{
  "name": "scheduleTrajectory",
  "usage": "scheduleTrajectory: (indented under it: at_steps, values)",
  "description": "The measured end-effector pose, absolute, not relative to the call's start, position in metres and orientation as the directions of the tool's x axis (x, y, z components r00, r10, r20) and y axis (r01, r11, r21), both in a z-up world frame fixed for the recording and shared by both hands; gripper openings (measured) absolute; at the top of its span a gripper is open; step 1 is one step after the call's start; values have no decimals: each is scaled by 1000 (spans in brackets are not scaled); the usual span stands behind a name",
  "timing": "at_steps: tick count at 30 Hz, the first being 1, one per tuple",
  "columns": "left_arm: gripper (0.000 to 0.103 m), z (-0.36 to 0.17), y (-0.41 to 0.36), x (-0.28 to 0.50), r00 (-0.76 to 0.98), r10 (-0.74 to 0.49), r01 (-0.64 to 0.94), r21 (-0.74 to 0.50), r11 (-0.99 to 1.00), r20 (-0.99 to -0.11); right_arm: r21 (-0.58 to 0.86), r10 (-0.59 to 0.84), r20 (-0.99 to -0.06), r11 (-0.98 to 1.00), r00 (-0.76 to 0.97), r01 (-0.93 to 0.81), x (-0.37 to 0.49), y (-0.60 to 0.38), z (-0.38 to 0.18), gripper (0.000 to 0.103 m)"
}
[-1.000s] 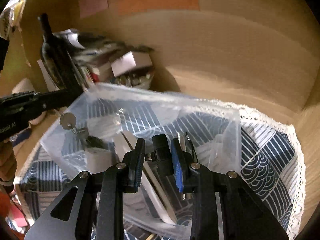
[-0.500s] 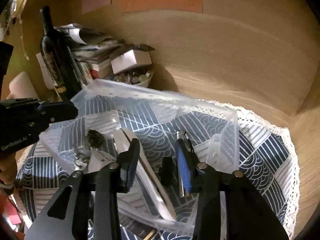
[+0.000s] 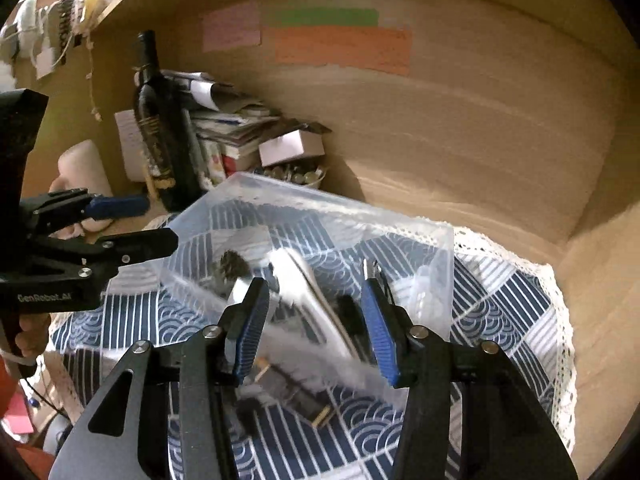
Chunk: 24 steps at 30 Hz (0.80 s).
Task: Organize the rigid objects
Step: 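Grasp the black-and-gold cylinder upright with the right gripper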
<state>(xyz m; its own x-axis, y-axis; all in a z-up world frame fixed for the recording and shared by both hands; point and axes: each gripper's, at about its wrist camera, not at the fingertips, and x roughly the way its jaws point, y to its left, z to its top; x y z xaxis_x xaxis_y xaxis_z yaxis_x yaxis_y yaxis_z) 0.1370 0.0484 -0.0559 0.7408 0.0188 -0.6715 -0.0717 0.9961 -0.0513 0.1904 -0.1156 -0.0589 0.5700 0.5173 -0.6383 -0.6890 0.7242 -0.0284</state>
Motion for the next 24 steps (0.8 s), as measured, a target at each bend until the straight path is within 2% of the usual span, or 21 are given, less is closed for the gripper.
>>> scheduleTrajectory:
  at_steps: [6, 7, 8, 9, 21, 24]
  values:
    - [76, -80, 42, 122, 694, -5, -57, -62, 996, -720, 0, 508, -688, 714, 518, -701, 178, -124, -83, 46]
    - [76, -85, 42, 121, 684, -11, -55, -67, 996, -729, -9, 508, -683, 712, 524, -702, 175, -125, -85, 48]
    - [76, -90, 40, 119, 672, -18, -50, -70, 996, -740, -22, 500, -686, 711, 528, -702, 173, -125, -88, 55]
    - [76, -93, 39, 118, 666, -21, -47, -70, 996, -746, -21, 494, -699, 709, 517, -704, 172, -124, -91, 56]
    - [78, -118, 19, 110, 597, -76, 19, -80, 997, -798, 43, 448, -808, 691, 381, -722, 191, -115, -139, 55]
    - [84, -121, 11, 110, 589, -85, 43, -73, 996, -804, 75, 456, -822, 680, 341, -729, 195, -112, -146, 46]
